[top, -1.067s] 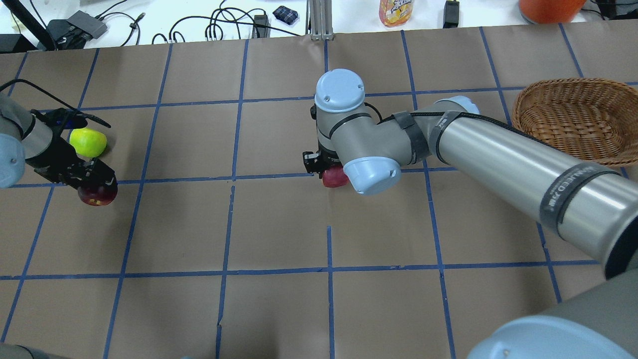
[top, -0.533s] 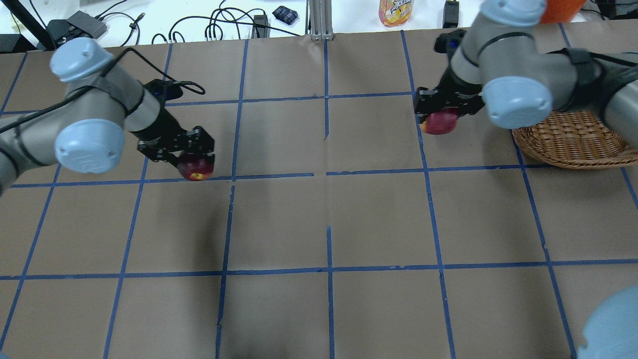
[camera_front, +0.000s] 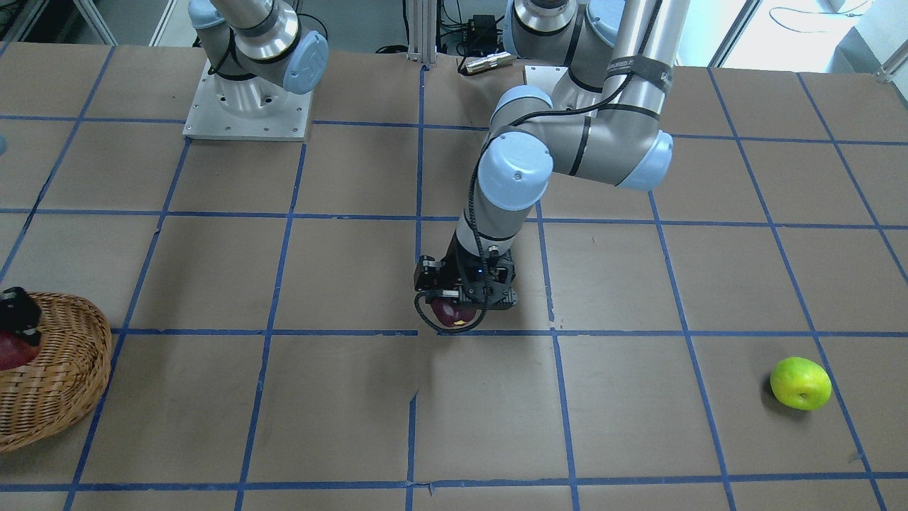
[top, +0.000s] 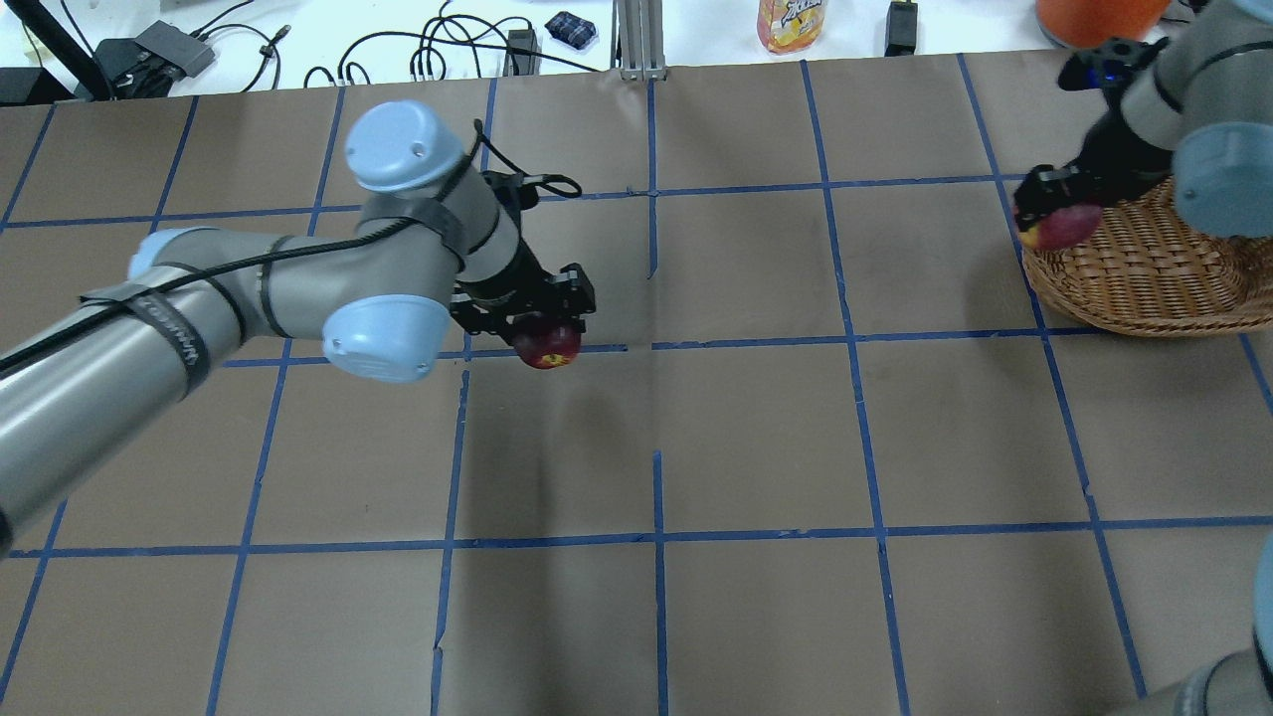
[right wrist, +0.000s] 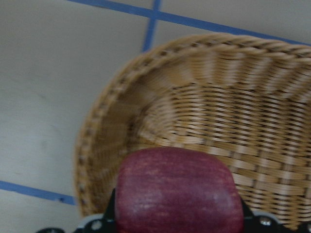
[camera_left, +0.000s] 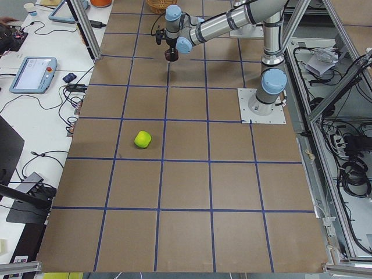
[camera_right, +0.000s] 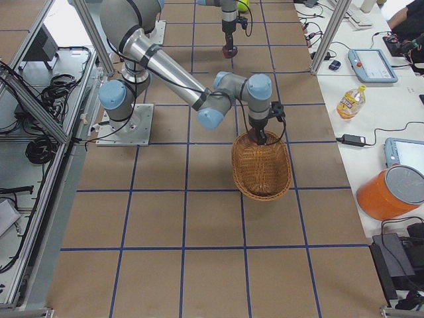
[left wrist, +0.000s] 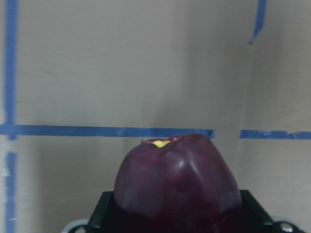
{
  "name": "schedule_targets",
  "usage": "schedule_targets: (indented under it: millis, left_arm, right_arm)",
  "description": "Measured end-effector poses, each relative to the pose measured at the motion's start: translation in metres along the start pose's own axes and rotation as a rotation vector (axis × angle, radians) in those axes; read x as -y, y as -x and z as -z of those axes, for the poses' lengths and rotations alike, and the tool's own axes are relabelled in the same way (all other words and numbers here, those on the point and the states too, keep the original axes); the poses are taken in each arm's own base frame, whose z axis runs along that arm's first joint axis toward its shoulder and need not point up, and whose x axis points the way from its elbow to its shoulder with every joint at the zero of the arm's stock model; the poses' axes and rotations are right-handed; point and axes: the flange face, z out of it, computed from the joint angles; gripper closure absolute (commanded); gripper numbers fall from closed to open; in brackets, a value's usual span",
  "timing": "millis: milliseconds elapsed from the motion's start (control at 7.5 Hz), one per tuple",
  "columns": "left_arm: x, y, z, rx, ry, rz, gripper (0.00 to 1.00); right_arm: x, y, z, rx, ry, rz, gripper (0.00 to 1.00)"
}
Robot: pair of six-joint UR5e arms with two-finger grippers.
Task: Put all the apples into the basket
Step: 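Release the red apple in the basket while the left sets the dark apple centrally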
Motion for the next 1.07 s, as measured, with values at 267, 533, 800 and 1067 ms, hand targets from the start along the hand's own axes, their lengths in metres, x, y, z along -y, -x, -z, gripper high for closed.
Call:
schedule_targets:
  millis: [267,533,800,1067]
  left_arm:
    - [0.002,-0.017,-0.03,-0.009,-0.017,0.006,0.0]
    - [0.014,-0.02,-0.026,-0.013,-0.048,0.011,0.0]
    - [0.057,0.035,0.033,0.01,-0.085,0.032,0.0]
    - [0.094,0.153,0.101,0.051,-0.05,0.012,0.0]
  right_arm:
    - [-0.009,-0.09,-0.02,0.017,-0.082,0.068,0.31]
    - [-0.009,-0.115,-0.024,0.048,-0.082,0.074,0.0]
    - [-0.01,-0.116,-0.024,0.067,-0.074,0.089,0.0]
    - [-0.005,-0.097,-0.011,0.122,-0.033,0.106,0.0]
